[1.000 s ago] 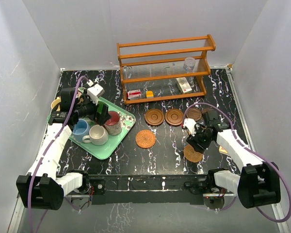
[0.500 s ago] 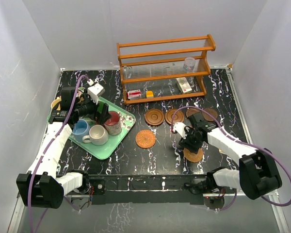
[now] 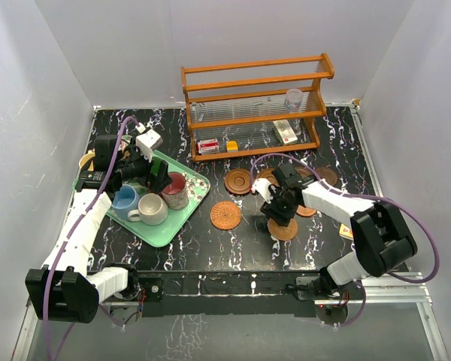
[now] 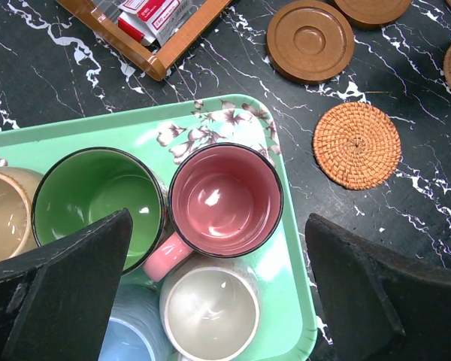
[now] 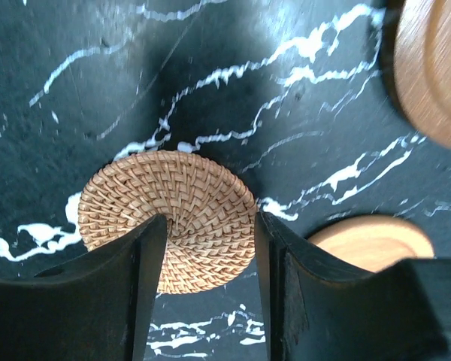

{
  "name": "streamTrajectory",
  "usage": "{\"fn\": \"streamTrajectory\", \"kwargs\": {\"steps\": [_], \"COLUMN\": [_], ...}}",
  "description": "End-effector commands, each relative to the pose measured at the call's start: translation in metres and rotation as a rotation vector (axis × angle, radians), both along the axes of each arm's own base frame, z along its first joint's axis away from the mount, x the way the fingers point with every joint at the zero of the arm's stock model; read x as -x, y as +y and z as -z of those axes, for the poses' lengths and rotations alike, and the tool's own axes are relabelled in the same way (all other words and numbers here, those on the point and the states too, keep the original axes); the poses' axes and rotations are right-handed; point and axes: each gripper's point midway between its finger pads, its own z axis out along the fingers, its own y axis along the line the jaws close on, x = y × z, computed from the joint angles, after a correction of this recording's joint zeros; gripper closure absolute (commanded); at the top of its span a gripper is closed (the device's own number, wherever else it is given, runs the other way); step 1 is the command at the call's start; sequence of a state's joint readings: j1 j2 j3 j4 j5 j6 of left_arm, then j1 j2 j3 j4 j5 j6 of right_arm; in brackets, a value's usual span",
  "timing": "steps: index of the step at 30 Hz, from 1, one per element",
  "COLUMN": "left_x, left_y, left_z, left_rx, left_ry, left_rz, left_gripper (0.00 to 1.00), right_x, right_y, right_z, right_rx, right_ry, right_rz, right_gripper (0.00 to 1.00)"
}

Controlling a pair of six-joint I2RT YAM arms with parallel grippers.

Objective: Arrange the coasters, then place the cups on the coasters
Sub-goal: Move the coaster to the center of the board.

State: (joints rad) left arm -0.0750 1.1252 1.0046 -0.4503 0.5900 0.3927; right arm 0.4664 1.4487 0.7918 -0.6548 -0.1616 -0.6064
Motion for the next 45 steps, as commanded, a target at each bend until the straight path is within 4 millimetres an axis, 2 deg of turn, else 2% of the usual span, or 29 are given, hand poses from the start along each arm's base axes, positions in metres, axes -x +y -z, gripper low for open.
{"fn": "streamTrajectory", "kwargs": {"steps": [1,9,14,18,23,30,36,40,45], "left_x": [0.002,0.004,0.005,0.006,0.007,0.007,0.007,0.008,0.009], "left_y": [0.0,0.001,0.003,0.004,0.004,0.005,0.004,0.004,0.004], "left_z": [-0.01,-0.008,-0.007,-0.007,-0.005,-0.005,-0.004,-0.003,-0.003], "left_rx": [-0.001,-0.005,-0.009,-0.009,-0.008,-0.006,-0.003,-0.003,-0.002], "left_ry": [-0.038,-0.044,-0.048,-0.052,-0.05,-0.05,-0.049,-0.047,-0.048], "left_rz": [0.015,0.018,0.014,0.011,0.011,0.012,0.013,0.014,0.016], "left_gripper": [0.01,0.01,0.01,0.01,0.01,0.01,0.01,0.01,0.01], "right_x": [-0.05,-0.075,-0.088,-0.09,-0.092,-0.08,-0.065,-0.062,-0.06], "right_y": [0.037,0.045,0.038,0.032,0.014,0.006,0.016,0.019,0.012], "right_z": [-0.005,-0.005,-0.002,-0.001,-0.001,0.0,0.003,0.002,0.003], "right_rx": [-0.123,-0.108,-0.06,-0.036,-0.018,-0.027,-0.085,-0.097,-0.07], "right_ry": [-0.135,-0.148,-0.182,-0.184,-0.179,-0.142,-0.079,-0.06,-0.07], "right_rz": [0.022,0.064,0.091,0.092,0.117,0.1,0.068,0.066,0.065], "right_gripper": [0.53,0.54,0.54,0.54,0.55,0.55,0.55,0.54,0.55]}}
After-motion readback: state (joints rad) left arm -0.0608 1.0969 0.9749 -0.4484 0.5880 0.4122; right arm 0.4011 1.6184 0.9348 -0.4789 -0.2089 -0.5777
